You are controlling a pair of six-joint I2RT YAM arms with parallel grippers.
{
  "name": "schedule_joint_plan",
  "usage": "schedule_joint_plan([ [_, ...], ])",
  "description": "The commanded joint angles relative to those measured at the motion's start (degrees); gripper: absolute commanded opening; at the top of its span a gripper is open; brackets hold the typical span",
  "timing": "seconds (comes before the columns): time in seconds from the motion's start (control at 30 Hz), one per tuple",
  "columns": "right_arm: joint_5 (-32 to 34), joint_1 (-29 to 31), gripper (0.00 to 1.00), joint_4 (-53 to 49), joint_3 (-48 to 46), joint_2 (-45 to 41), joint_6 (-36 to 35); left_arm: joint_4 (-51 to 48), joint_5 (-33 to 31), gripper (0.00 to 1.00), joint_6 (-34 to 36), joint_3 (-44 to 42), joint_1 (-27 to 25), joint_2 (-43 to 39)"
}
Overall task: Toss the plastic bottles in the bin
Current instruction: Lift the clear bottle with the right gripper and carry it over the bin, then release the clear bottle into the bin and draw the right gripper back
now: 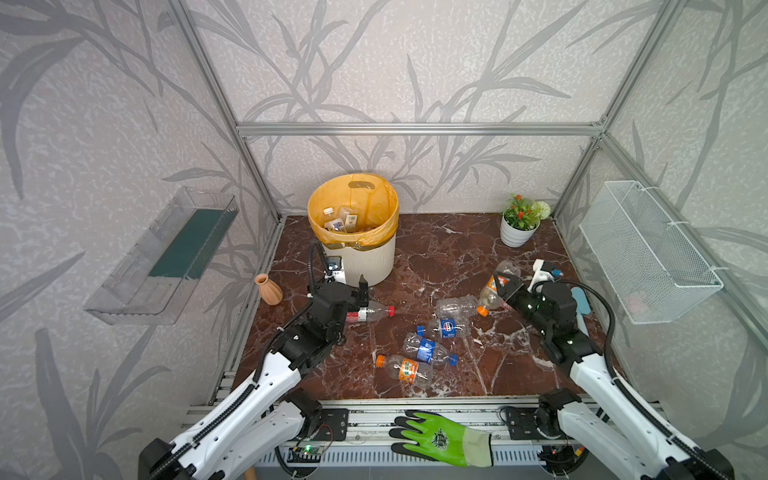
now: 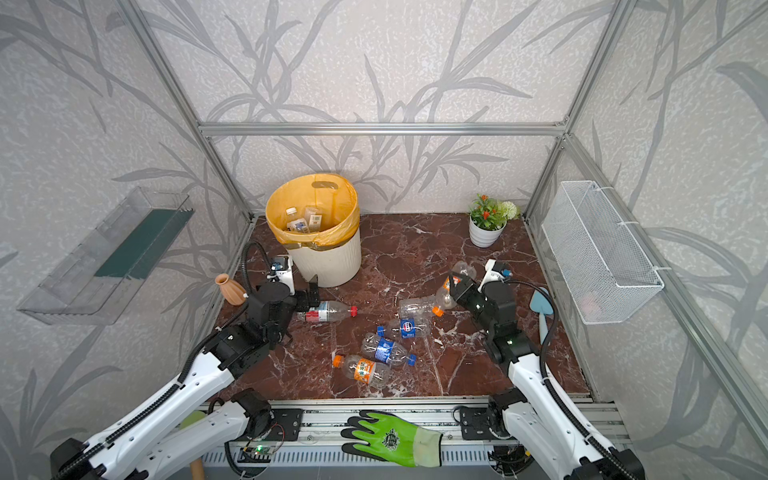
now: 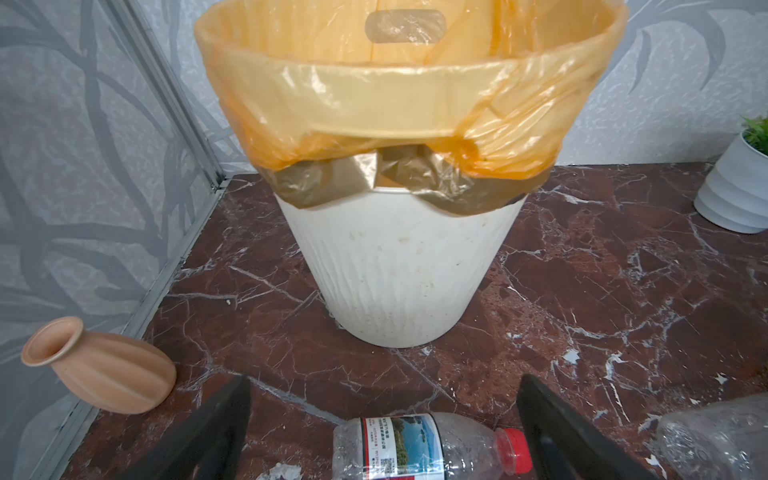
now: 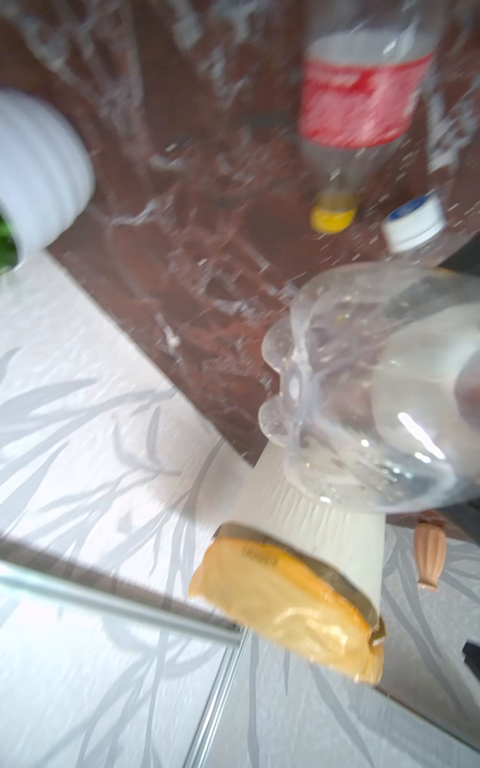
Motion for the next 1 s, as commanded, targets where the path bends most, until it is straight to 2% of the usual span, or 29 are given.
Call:
schedule_joint_plan([
  [0.0,-1.6,-1.0,0.43,9.7,8.6,4.9,-4.0,-3.6,-2.2,0.99,-5.9,-0.6,1.9,-1.4],
  [0.17,-6.3,-0.7,0.43,18.4,25.0,15.6,-2.7,-7.2,-0.5,0.99,-10.4,-1.6,5.3,-2.7],
  [0.23,-6.9,1.2,0.43,21.5,31.8,20.3,-2.1,-7.8,-0.4,0.99,-12.3,-2.4,6.2,-3.5],
  [0.4,-7.0,10.7,0.43,22.5,48.5,33.4,-6.4,-8.3,-0.2,0.99,-13.4,-3.3,6.8,-4.9],
  [0.57,-10.7,19.7,0.45,15.8,68.8,55.3,-8.9,-9.6,0.3,0.99,-13.3,-3.2,6.9,-5.8],
  [0.63,-12.5,21.3,0.51,10.1,78.3,63.9,-11.4,-10.0,0.6,0.99,-13.5,-3.2,6.9,-6.0],
  [0.73,-15.6,21.3,0.64,-5.6,97.5,74.5,-15.5,-10.4,1.3,0.99,-13.5,-2.9,7.2,-6.4],
  [0.77,-16.3,21.1,0.71,-10.5,103.2,76.8,-17.0,-10.6,1.3,0.99,-13.3,-2.8,7.2,-6.5],
  [0.83,-15.8,20.9,0.92,-21.9,114.6,78.8,-22.4,-11.3,1.2,0.99,-13.0,-2.4,7.2,-6.8],
  [0.9,-13.0,20.8,0.99,-27.6,118.3,76.5,-27.2,-11.8,1.3,0.99,-12.7,-2.0,7.2,-7.5],
  [0.97,-11.5,20.3,0.99,-26.9,113.9,71.0,-29.7,-12.0,1.3,0.99,-12.5,-1.8,7.2,-8.4],
])
